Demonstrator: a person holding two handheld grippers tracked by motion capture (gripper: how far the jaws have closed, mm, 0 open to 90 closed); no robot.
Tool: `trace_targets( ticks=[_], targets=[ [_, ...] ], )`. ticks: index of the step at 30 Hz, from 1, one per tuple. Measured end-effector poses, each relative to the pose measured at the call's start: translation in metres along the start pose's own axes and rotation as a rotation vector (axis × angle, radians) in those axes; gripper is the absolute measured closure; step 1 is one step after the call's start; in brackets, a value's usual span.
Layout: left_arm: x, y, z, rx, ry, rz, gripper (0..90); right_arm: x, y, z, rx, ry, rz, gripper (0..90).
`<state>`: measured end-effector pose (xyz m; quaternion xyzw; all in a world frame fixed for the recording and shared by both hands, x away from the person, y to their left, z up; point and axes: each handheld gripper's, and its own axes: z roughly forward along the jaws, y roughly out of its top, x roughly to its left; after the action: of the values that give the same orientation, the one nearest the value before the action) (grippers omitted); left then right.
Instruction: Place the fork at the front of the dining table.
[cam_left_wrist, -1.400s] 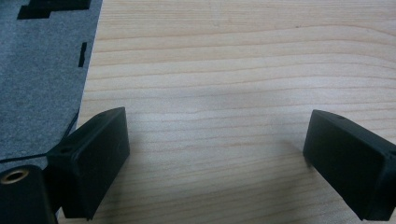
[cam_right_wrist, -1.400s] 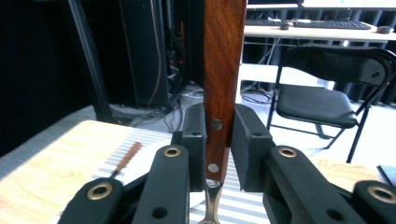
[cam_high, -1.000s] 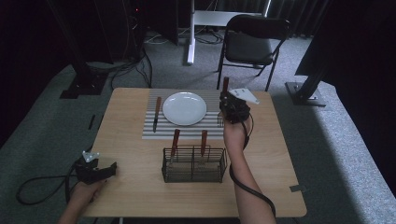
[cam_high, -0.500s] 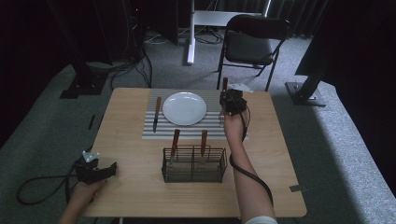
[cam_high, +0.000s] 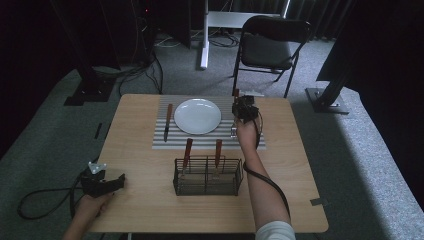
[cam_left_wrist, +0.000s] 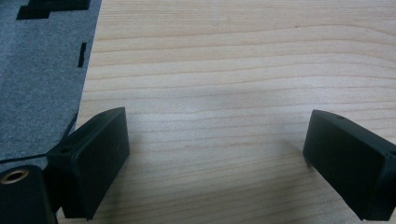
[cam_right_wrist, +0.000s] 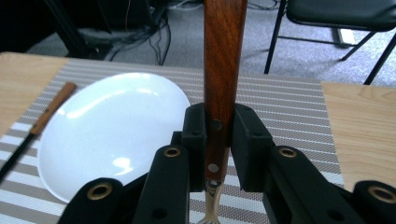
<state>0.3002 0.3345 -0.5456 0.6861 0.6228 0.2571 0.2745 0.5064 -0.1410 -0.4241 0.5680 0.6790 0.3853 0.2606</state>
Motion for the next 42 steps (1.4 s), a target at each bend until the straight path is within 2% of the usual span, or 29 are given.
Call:
trace_targets(
  ticks=[7,11,14,19,23,35,42],
  targets=[
    [0.0,0.0,0.0,0.0,0.0,0.0,7.0,0.0,0.001,0.022,0.051,0.004,0.017,76.5],
    [0.0,0.0,0.0,0.0,0.0,0.0,7.0,0.0,0.0,0.029,0.072,0.002,0.011,76.5],
    [0.0,0.0,0.0,0.0,0.0,0.0,7.0,-0.003,-0.002,0.039,0.099,-0.015,0.011,76.5],
    [0.0,0.0,0.0,0.0,0.0,0.0,6.9,-0.01,-0.002,0.046,0.113,-0.009,0.052,76.6],
    [0.0,0.0,0.0,0.0,0.0,0.0,6.9,-0.012,0.0,0.052,0.134,-0.003,0.059,76.6],
    [0.0,0.0,0.0,0.0,0.0,0.0,6.9,-0.015,0.01,0.083,0.27,-0.019,0.097,76.5],
    [0.0,0.0,0.0,0.0,0.0,0.0,6.9,-0.021,0.001,0.1,0.305,0.015,0.151,76.5]
  ],
)
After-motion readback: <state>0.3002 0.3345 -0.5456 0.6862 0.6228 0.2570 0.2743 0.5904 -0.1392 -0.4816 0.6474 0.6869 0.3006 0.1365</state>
